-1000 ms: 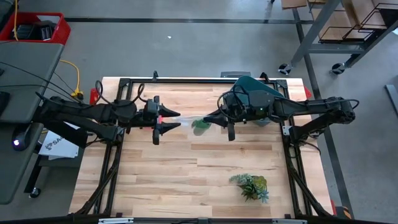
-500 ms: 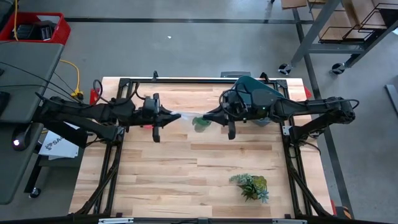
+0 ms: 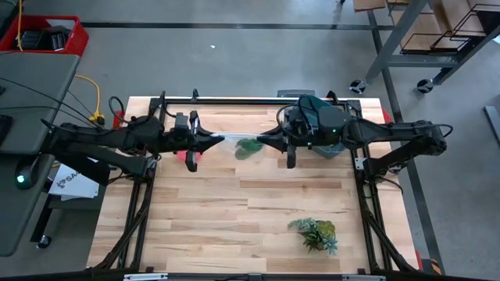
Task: Roll bandage
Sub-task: Close the transparent zip bag
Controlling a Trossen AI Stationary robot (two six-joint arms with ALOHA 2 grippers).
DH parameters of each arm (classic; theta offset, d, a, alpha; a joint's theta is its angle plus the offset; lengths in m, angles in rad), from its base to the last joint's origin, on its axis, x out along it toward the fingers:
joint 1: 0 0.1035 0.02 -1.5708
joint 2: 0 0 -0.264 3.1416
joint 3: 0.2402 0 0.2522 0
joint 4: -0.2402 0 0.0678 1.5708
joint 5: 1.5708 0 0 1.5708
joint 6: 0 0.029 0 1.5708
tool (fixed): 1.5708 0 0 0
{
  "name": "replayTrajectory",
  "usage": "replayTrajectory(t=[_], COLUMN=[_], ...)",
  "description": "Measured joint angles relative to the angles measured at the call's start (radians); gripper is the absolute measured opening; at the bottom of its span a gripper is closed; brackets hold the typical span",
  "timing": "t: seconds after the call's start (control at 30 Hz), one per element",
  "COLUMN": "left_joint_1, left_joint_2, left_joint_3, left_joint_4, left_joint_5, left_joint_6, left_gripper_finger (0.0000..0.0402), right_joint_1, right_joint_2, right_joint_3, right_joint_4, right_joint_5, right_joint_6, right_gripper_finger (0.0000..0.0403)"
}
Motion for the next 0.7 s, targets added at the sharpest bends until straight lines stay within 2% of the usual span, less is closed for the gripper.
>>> replayTrajectory(t=[0.13, 0.23, 0.37, 0.5, 0.7], left_joint_1=[0.014, 0.027, 0.057, 0.094, 0.111], left_joint_2=[-0.031, -0.036, 0.031, 0.179, 0.443], left_joint_3=[0.000, 0.015, 0.154, 0.346, 0.643], left_joint_4=[-0.169, -0.295, -0.482, -0.632, -0.798], left_joint_5=[0.007, 0.025, 0.070, 0.113, 0.124], left_joint_6=[-0.040, -0.061, -0.011, 0.120, 0.292], left_gripper_finger=[0.0000, 0.0000, 0.0000, 0.0000, 0.0000], right_joint_1=[0.000, 0.001, 0.000, 0.001, 0.013], right_joint_2=[0.000, 0.000, -0.001, 0.008, 0.076], right_joint_3=[0.092, 0.186, 0.286, 0.312, 0.312], right_joint_4=[-0.183, -0.369, -0.499, -0.481, -0.493], right_joint_5=[0.004, 0.042, 0.056, 0.055, 0.060], right_joint_6=[-0.013, -0.084, -0.168, -0.227, -0.321], right_gripper_finger=[0.0072, 0.0118, 0.0159, 0.0164, 0.0139])
